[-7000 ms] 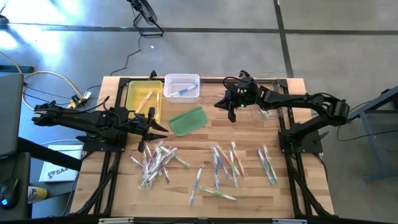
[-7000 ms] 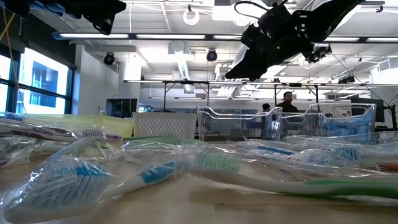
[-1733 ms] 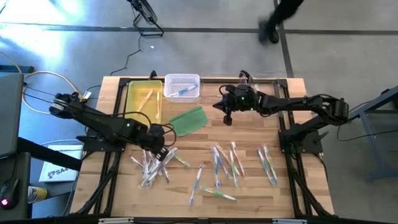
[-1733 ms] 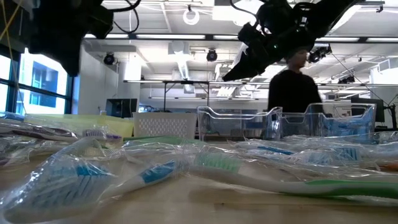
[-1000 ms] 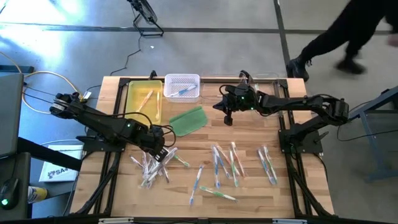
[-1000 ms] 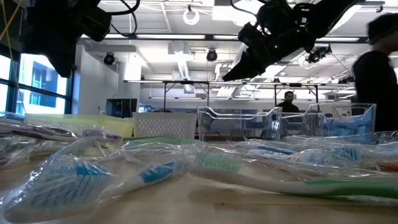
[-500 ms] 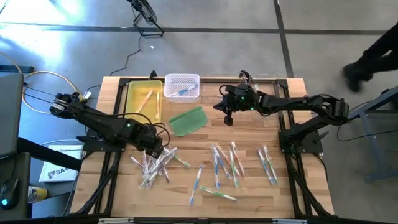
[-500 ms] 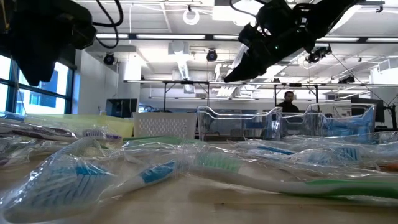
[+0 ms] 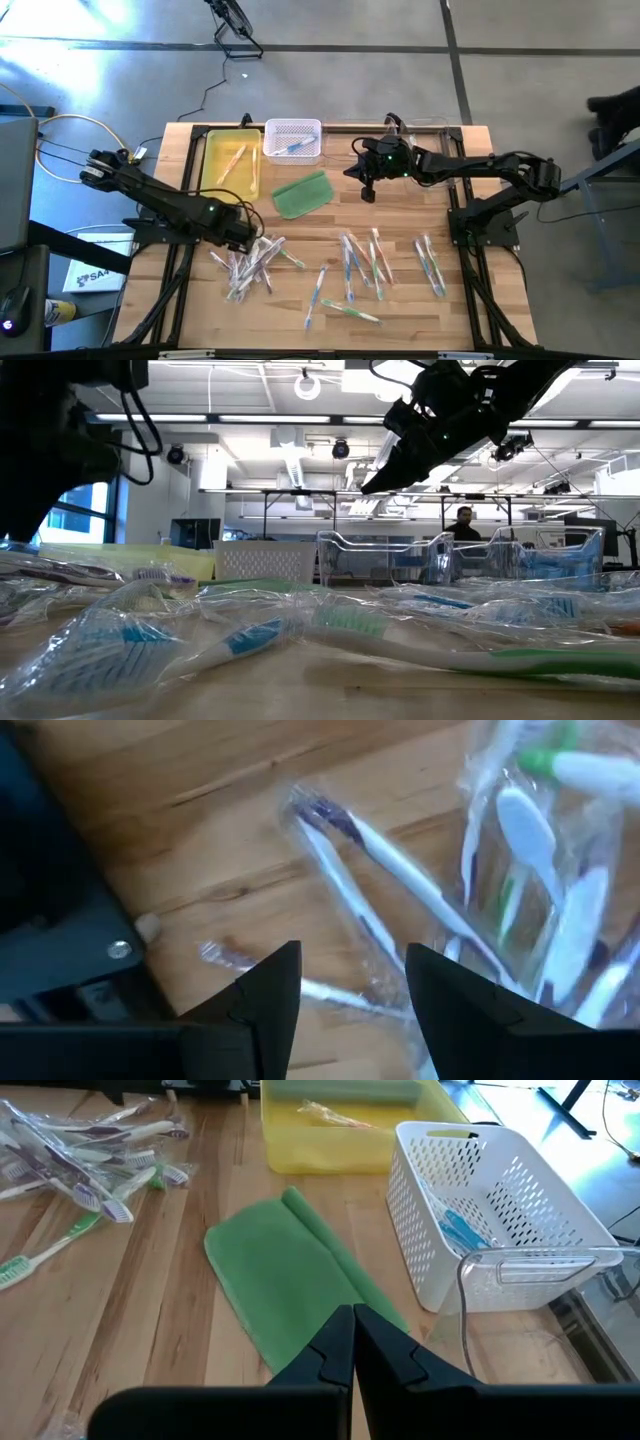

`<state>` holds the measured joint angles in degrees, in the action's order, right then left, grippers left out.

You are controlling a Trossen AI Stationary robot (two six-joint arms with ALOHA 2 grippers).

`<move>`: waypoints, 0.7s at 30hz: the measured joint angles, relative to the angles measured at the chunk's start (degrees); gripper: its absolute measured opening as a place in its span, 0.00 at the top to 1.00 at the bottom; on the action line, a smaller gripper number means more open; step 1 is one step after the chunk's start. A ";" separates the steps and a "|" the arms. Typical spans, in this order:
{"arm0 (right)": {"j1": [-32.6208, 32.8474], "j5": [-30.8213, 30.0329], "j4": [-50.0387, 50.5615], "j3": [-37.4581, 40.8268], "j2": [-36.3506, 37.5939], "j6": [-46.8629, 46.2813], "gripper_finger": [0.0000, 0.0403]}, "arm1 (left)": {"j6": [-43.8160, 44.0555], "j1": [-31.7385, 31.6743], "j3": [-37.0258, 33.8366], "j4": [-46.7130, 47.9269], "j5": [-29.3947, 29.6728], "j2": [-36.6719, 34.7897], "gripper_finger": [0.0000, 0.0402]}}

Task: Pick & Place Toothbrushes
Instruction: Put the violet toothbrush into the left transparent bin

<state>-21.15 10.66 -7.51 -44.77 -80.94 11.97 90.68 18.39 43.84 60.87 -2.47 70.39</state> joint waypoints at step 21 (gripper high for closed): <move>-0.02 0.00 0.02 -0.01 0.02 0.34 1.00 | 2.66 0.00 -0.86 -5.02 7.41 -0.02 0.56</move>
<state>-21.17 10.66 -7.49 -44.79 -80.93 12.30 93.34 18.39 42.98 55.86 4.95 70.37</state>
